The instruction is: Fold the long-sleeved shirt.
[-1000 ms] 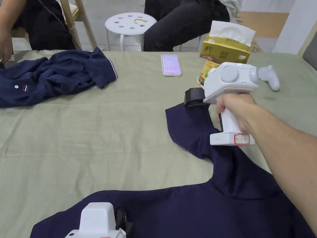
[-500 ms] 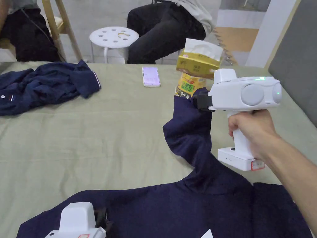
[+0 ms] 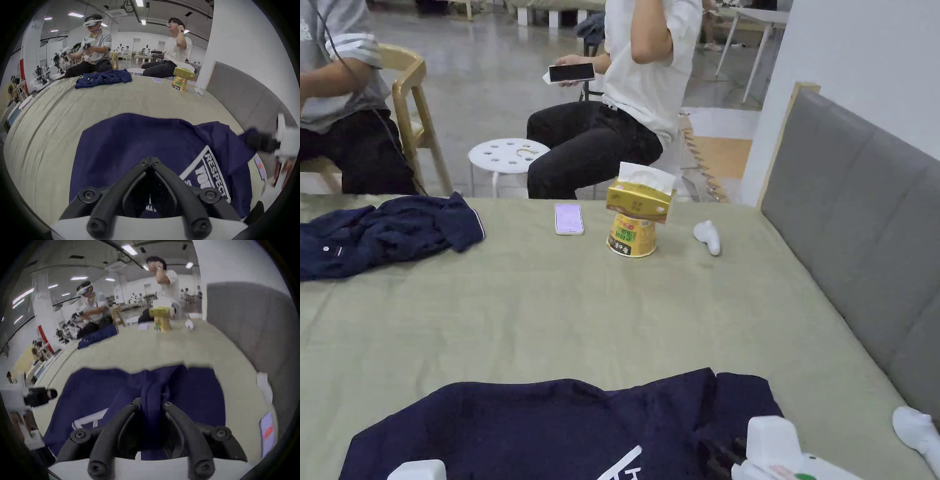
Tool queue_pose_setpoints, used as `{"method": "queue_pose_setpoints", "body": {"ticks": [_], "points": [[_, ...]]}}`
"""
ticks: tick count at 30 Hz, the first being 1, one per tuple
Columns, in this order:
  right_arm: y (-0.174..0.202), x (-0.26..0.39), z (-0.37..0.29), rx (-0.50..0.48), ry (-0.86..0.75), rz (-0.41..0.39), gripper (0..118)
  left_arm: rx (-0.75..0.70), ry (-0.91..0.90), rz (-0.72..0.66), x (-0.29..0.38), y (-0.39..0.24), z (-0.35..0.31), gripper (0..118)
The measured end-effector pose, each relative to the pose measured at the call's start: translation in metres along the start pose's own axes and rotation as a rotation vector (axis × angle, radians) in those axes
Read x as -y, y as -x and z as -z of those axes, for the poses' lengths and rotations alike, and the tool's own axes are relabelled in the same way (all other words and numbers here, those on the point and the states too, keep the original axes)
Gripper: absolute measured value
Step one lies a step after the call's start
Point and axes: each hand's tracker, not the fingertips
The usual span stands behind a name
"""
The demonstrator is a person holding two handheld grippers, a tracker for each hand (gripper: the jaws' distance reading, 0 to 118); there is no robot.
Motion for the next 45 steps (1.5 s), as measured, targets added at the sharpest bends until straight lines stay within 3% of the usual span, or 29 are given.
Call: {"method": "queue_pose_setpoints", "body": {"ticks": [3, 6, 7, 10, 11, 13, 18, 22, 23, 24, 25, 26, 29, 30, 31, 32, 33, 34, 35, 38, 39, 41, 42, 44, 45], "points": [[0.005, 0.053, -0.01, -0.013, 0.063, 0.077, 16, 0.0, 0.021, -0.015, 0.018, -0.001, -0.014, 3], [0.013, 0.081, -0.012, -0.049, 0.082, 0.096, 17, -0.005, 0.042, -0.02, 0.031, -0.002, -0.02, 3], [0.017, 0.084, -0.012, -0.058, 0.093, 0.088, 23, -0.002, 0.048, -0.023, 0.034, -0.003, -0.021, 3], [0.016, 0.086, -0.004, -0.035, 0.094, 0.056, 113, 0.001, 0.065, -0.003, 0.04, -0.008, -0.018, 3], [0.015, 0.082, -0.003, -0.037, 0.112, 0.042, 116, 0.0, 0.069, 0.003, 0.04, -0.009, -0.017, 3], [0.005, 0.073, -0.012, -0.108, 0.05, 0.051, 114, 0.01, 0.07, 0.011, 0.04, -0.008, -0.014, 3], [-0.002, 0.028, -0.049, -0.07, -0.094, -0.003, 118, 0.01, 0.052, 0.012, 0.031, -0.007, -0.008, 3], [-0.038, -0.017, -0.023, -0.053, -0.094, 0.042, 116, -0.003, 0.048, 0.011, 0.021, -0.004, 0.0, 3], [-0.046, -0.028, -0.013, -0.048, -0.09, 0.044, 101, -0.001, 0.047, 0.011, 0.02, -0.002, 0.003, 3], [-0.056, -0.04, -0.001, -0.043, -0.085, 0.047, 66, 0.0, 0.045, 0.012, 0.018, -0.001, 0.005, 3], [-0.065, -0.052, 0.017, -0.008, -0.071, 0.052, 15, -0.005, 0.045, 0.017, 0.015, -0.002, 0.009, 3], [-0.071, -0.061, 0.031, 0.053, -0.055, 0.046, 0, -0.01, 0.048, 0.022, 0.014, -0.001, 0.012, 3], [-0.085, -0.086, 0.076, 0.069, -0.005, 0.036, 2, -0.018, 0.058, 0.026, 0.01, 0.002, 0.025, 3], [-0.092, -0.095, 0.091, 0.056, 0.037, 0.068, 20, -0.02, 0.06, 0.029, 0.01, 0.002, 0.028, 3], [-0.098, -0.104, 0.101, 0.084, 0.072, 0.075, 60, -0.022, 0.061, 0.032, 0.009, 0.003, 0.032, 3], [-0.102, -0.11, 0.115, 0.09, 0.093, 0.084, 111, -0.026, 0.065, 0.034, 0.008, 0.004, 0.035, 3], [-0.106, -0.115, 0.129, 0.078, 0.142, 0.084, 117, -0.029, 0.07, 0.036, 0.009, 0.006, 0.04, 3], [-0.108, -0.12, 0.131, 0.135, 0.14, 0.055, 112, -0.03, 0.074, 0.036, 0.009, 0.007, 0.044, 3], [-0.105, -0.126, 0.147, 0.074, 0.139, 0.083, 112, -0.032, 0.081, 0.035, 0.009, 0.009, 0.047, 3], [-0.105, -0.125, 0.183, 0.108, 0.302, 0.072, 107, -0.036, 0.098, 0.031, 0.012, 0.014, 0.058, 3], [-0.11, -0.117, 0.194, 0.112, 0.344, 0.059, 95, -0.032, 0.106, 0.032, 0.013, 0.016, 0.061, 3], [-0.111, -0.11, 0.206, 0.14, 0.394, 0.037, 86, -0.03, 0.114, 0.035, 0.017, 0.021, 0.064, 5], [-0.105, -0.115, 0.202, 0.123, 0.359, -0.039, 77, -0.03, 0.119, 0.038, 0.018, 0.024, 0.064, 6], [-0.096, -0.122, 0.194, 0.154, 0.396, -0.065, 71, -0.029, 0.127, 0.018, 0.02, 0.033, 0.066, 6], [-0.096, -0.124, 0.189, 0.032, 0.354, -0.049, 52, -0.037, 0.13, -0.014, 0.019, 0.04, 0.066, 7]]}}
